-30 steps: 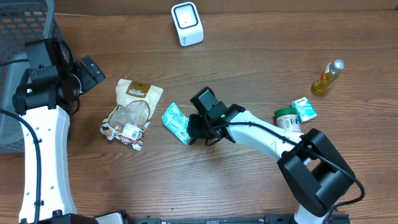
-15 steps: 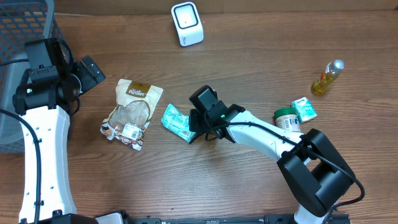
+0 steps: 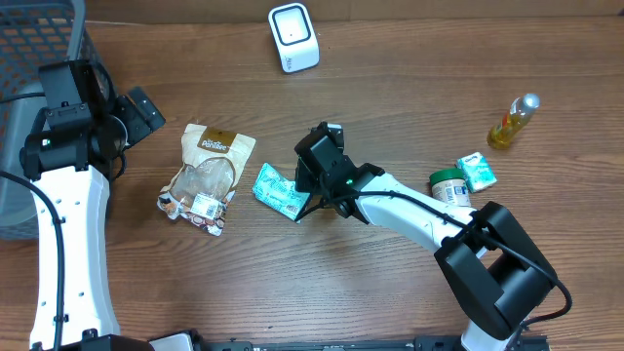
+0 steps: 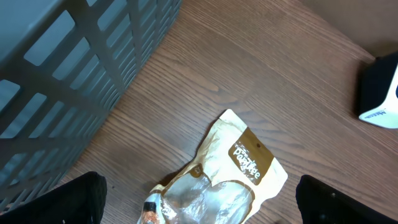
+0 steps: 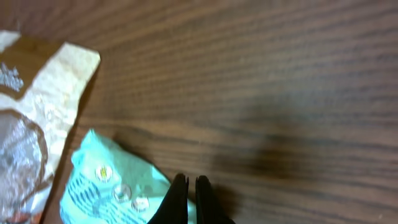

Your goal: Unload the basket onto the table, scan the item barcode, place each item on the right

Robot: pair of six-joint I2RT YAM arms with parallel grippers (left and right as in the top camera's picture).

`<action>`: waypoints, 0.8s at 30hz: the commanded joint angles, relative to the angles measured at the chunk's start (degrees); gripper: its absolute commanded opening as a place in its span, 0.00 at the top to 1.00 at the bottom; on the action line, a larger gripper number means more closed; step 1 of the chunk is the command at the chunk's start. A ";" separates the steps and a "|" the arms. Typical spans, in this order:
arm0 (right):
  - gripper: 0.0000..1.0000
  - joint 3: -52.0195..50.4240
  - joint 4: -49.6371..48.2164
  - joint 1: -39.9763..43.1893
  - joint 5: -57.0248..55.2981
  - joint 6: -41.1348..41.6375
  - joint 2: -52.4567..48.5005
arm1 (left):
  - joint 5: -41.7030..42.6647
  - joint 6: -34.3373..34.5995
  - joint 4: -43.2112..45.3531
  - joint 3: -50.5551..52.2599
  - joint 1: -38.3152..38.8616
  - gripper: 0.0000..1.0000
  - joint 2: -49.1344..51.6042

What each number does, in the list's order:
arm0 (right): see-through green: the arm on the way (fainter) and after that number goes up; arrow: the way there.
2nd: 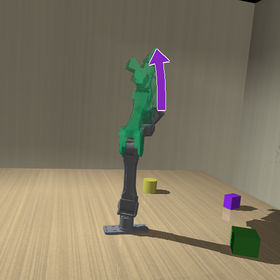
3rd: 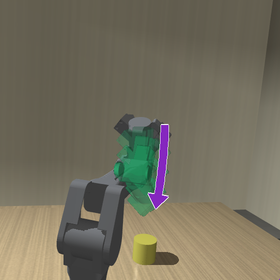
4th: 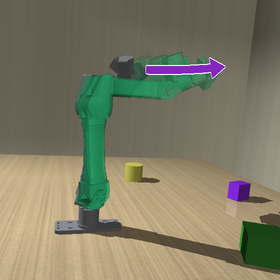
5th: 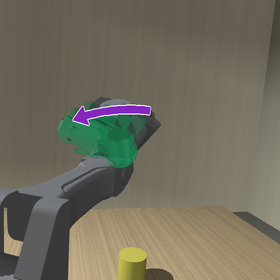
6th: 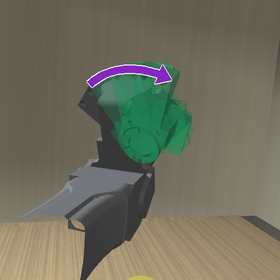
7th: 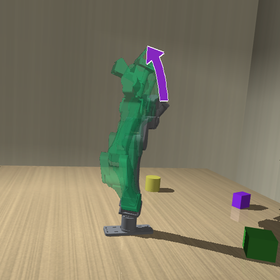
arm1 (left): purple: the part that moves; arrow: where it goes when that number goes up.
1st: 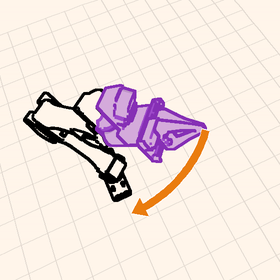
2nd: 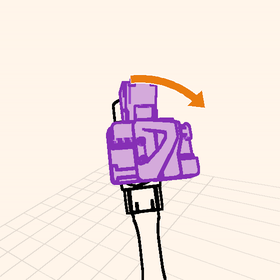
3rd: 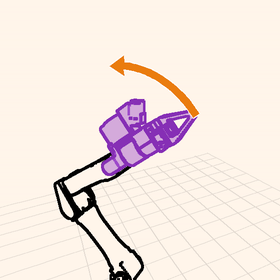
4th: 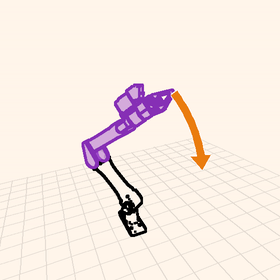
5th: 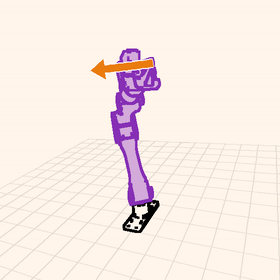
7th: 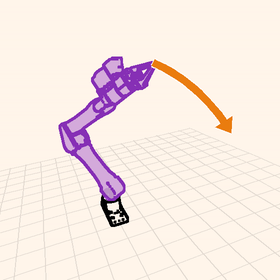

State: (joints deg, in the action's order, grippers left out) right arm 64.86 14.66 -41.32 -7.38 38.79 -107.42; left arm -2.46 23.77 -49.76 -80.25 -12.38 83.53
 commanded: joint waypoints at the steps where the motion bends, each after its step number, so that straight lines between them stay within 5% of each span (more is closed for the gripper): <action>1: 0.96 -0.42 -0.74 -0.07 -2.71 -0.22 0.68 | -0.92 -0.87 0.07 -1.22 0.09 0.00 -0.31; 24: 0.96 -0.68 -3.65 -0.09 -3.80 -0.17 -3.85 | -0.92 -0.87 0.07 -1.22 0.09 0.00 -0.31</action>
State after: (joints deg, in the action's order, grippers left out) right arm 64.79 11.25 -41.34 -11.73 38.79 -109.80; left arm -2.46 23.77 -49.76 -80.25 -12.38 83.53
